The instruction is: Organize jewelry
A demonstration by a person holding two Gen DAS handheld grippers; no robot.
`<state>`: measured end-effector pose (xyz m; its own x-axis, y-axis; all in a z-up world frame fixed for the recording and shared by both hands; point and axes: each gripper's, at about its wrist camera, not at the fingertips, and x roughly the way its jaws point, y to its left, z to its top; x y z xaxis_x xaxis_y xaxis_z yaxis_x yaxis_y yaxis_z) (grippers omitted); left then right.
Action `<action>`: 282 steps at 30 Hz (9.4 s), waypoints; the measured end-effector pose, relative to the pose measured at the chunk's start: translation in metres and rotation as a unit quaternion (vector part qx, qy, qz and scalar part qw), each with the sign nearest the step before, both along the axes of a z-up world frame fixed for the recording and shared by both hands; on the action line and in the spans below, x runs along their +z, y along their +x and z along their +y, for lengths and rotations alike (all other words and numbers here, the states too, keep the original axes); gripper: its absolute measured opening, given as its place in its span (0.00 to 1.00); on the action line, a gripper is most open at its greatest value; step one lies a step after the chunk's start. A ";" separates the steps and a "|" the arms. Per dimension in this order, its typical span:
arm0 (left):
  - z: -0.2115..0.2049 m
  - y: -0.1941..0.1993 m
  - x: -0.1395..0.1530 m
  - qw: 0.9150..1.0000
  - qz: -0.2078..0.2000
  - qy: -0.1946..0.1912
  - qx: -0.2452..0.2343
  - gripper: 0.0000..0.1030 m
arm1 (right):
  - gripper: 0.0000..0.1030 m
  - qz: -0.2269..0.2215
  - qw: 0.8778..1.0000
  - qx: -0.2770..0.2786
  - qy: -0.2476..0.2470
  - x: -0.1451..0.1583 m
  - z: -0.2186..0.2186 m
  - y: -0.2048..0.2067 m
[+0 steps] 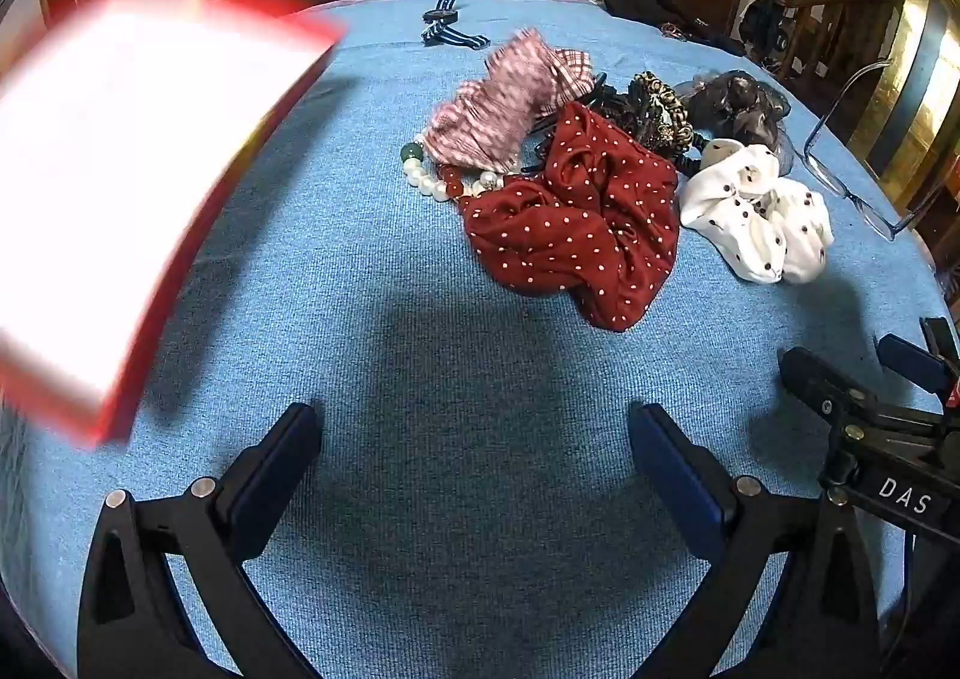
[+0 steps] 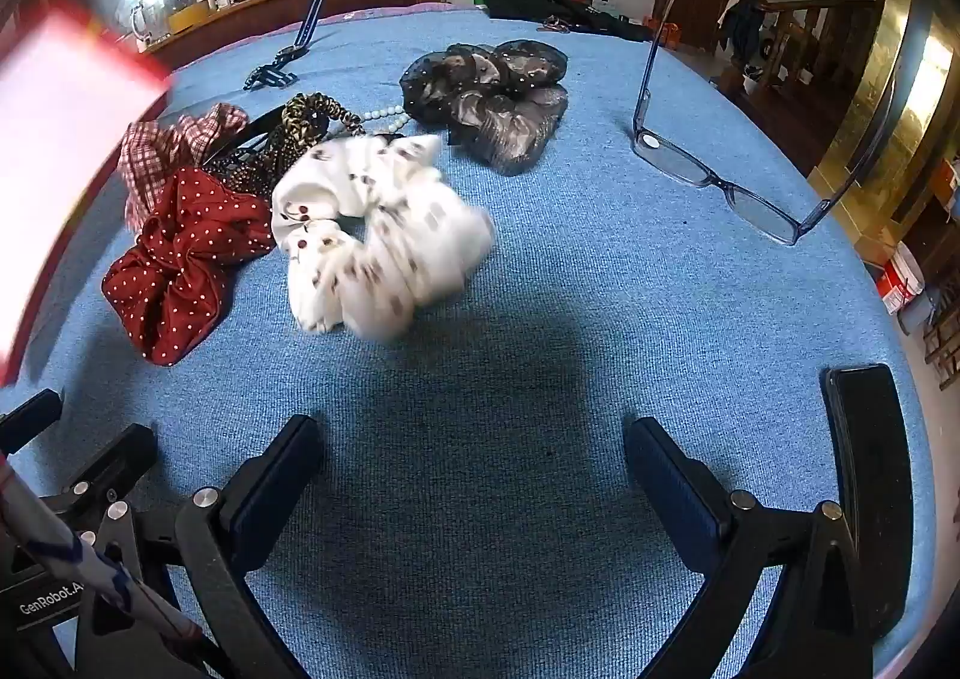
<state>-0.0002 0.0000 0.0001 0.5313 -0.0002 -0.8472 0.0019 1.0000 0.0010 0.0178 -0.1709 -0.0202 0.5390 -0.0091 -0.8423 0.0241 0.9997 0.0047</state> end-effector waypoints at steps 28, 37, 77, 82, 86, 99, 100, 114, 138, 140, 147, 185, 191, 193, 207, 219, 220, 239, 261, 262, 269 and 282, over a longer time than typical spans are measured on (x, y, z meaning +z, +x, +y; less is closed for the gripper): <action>0.000 0.001 0.000 1.000 0.000 0.000 0.010 1.00 | 1.00 0.000 1.000 -0.006 0.001 0.001 0.003 0.001; 0.016 -0.053 0.063 0.993 -0.117 -0.014 -0.021 1.00 | 0.99 -0.113 0.987 -0.033 0.111 0.056 -0.023 -0.047; 0.033 -0.065 0.063 0.989 -0.139 0.044 -0.026 1.00 | 1.00 -0.120 0.984 0.017 0.129 0.079 0.016 -0.069; 0.034 -0.065 0.063 0.989 -0.138 0.044 -0.027 1.00 | 1.00 -0.116 0.985 0.020 0.128 0.077 0.018 -0.067; 0.034 -0.064 0.061 0.989 -0.136 0.044 -0.028 1.00 | 1.00 -0.113 0.985 0.021 0.126 0.076 0.018 -0.064; 0.062 -0.046 0.083 0.992 -0.129 0.006 -0.003 1.00 | 1.00 -0.119 0.984 -0.006 0.133 0.092 -0.008 -0.049; 0.061 -0.046 0.085 0.991 -0.131 0.006 -0.003 1.00 | 1.00 -0.121 0.984 -0.008 0.133 0.093 -0.010 -0.049; 0.032 -0.027 0.076 0.993 -0.104 0.010 -0.046 1.00 | 1.00 -0.106 0.986 0.004 0.127 0.085 -0.010 -0.038; 0.011 0.036 0.044 0.997 -0.029 -0.041 -0.059 0.74 | 0.16 -0.015 0.990 0.010 0.142 0.018 -0.011 0.060; 0.008 0.043 0.038 0.997 -0.023 -0.041 -0.055 0.74 | 0.13 -0.034 0.988 0.015 0.151 0.022 -0.014 0.057; -0.008 0.063 0.015 0.997 0.003 -0.043 -0.056 0.41 | 0.13 -0.080 0.982 0.018 0.171 0.034 -0.024 0.047; 0.052 0.000 0.105 0.988 -0.141 -0.061 -0.032 0.11 | 0.13 -0.183 0.963 0.046 0.190 0.068 -0.019 0.025; 0.106 -0.012 0.115 0.987 -0.154 -0.051 0.005 0.12 | 0.13 -0.179 0.963 0.062 0.191 0.085 0.006 0.012; 0.128 -0.014 0.117 0.986 -0.156 -0.051 0.021 0.12 | 0.14 -0.171 0.962 0.078 0.196 0.093 0.023 0.010; 0.271 0.004 0.110 0.988 -0.126 -0.023 0.083 0.12 | 0.14 -0.071 0.948 0.223 0.214 0.110 0.195 0.046; 0.322 0.048 0.071 0.992 -0.079 -0.030 0.098 0.12 | 0.15 -0.001 0.951 0.258 0.170 0.072 0.328 0.105; 0.324 0.050 0.069 0.992 -0.076 -0.032 0.098 0.12 | 0.15 0.004 0.951 0.257 0.170 0.066 0.336 0.109; 0.340 0.051 0.062 0.989 -0.078 -0.030 0.120 0.33 | 0.43 0.003 0.960 0.241 0.139 0.052 0.357 0.132; 0.162 0.051 0.106 0.995 -0.101 -0.017 -0.010 0.40 | 0.49 -0.075 0.965 0.126 0.218 0.102 0.150 0.070; 0.149 0.054 0.105 0.995 -0.098 -0.019 -0.020 0.41 | 0.49 -0.081 0.968 0.103 0.214 0.103 0.129 0.070; 0.067 0.073 0.090 0.994 -0.065 -0.034 -0.084 0.46 | 0.57 -0.107 0.974 -0.008 0.200 0.105 0.029 0.066; 0.003 0.133 0.041 0.995 -0.009 -0.024 -0.101 0.54 | 0.73 -0.080 0.975 -0.095 0.182 0.076 -0.044 0.086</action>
